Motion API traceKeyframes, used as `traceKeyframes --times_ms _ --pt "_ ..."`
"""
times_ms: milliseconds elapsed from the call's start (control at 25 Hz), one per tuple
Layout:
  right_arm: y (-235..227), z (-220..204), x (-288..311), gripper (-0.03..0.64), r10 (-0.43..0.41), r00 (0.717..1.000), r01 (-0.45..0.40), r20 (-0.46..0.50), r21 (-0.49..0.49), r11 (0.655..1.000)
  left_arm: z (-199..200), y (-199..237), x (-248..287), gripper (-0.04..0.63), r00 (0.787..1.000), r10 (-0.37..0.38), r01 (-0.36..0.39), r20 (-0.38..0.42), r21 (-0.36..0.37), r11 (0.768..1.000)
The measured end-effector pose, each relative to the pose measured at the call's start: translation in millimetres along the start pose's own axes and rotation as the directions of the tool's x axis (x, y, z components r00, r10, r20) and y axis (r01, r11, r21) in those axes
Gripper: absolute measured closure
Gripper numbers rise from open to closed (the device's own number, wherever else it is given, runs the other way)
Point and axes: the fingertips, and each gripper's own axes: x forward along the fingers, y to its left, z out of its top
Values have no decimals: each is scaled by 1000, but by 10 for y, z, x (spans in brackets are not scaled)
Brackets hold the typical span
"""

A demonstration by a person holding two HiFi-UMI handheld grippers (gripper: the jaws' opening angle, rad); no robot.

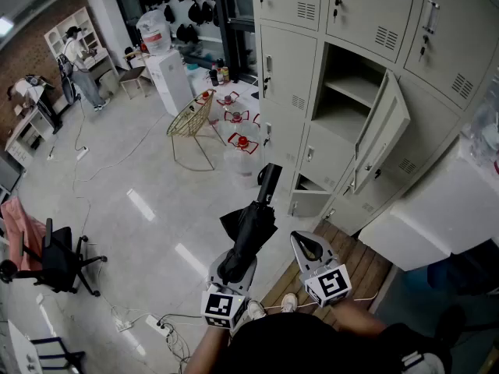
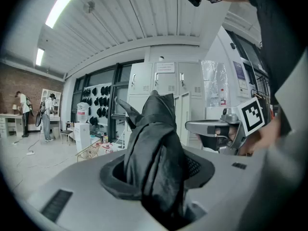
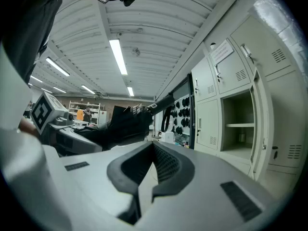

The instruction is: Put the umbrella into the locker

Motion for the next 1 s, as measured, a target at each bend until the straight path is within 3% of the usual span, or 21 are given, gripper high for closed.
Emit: traceKeyframes --times_ms 520,1000 --pt "43 147 119 618 -42 998 44 39 -39 998 39 164 2 391 1000 -28 28 2 -22 999" --pt "158 275 167 618 -133 986 132 98 16 991 83 425 27 391 996 -90 90 7 7 996"
